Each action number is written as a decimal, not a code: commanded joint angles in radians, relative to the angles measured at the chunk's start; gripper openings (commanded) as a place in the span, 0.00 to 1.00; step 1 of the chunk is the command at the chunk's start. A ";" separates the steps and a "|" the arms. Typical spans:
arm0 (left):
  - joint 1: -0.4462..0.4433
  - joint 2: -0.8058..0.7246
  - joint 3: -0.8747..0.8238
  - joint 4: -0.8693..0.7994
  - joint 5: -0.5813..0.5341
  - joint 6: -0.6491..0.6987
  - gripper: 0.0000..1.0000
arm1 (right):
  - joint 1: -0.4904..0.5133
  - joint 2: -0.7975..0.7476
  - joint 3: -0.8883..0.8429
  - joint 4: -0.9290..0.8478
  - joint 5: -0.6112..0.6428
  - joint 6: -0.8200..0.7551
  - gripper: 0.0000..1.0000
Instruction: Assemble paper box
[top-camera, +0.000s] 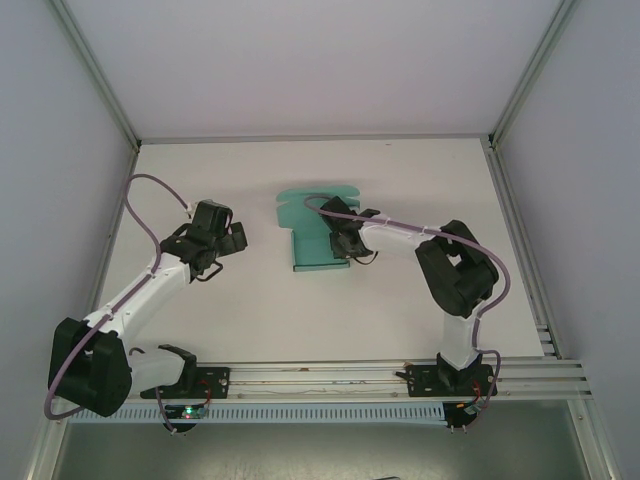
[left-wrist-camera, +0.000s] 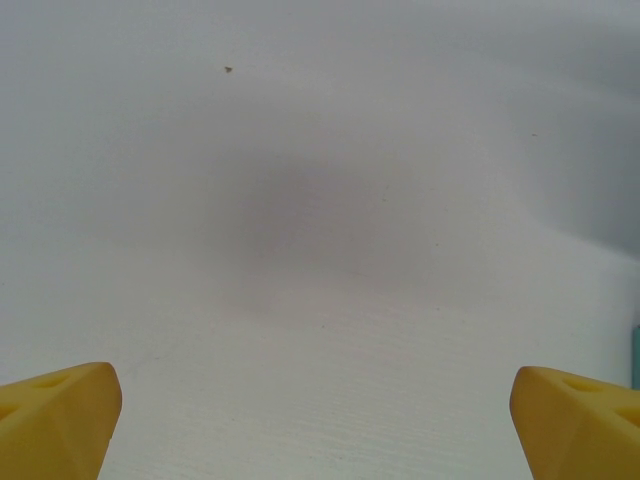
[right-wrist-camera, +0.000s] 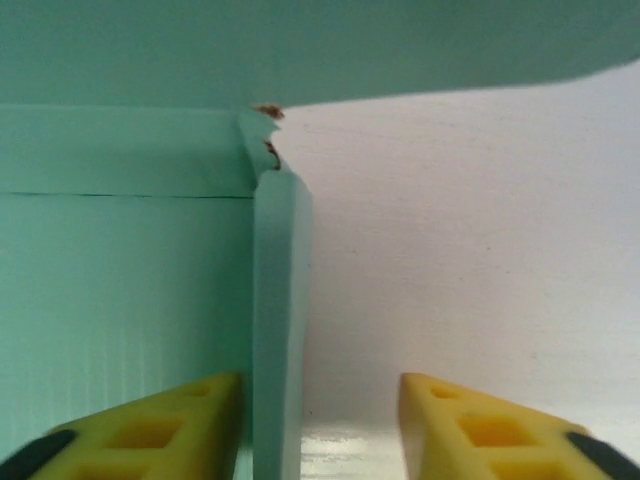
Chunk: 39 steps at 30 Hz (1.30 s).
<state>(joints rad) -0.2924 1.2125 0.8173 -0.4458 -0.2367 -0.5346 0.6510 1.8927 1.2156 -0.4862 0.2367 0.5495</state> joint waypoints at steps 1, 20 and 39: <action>0.011 -0.014 -0.006 0.056 0.030 0.024 1.00 | 0.010 -0.091 0.007 0.010 0.035 -0.015 0.48; 0.032 0.259 0.243 0.262 0.577 0.491 1.00 | -0.269 -0.337 -0.064 0.312 -0.621 -0.989 0.98; 0.047 0.701 0.766 -0.286 0.790 0.977 0.63 | -0.378 0.104 0.498 -0.302 -0.889 -1.237 0.54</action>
<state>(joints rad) -0.2531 1.8946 1.5455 -0.6201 0.5865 0.3656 0.2768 1.9804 1.6787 -0.7010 -0.5938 -0.6495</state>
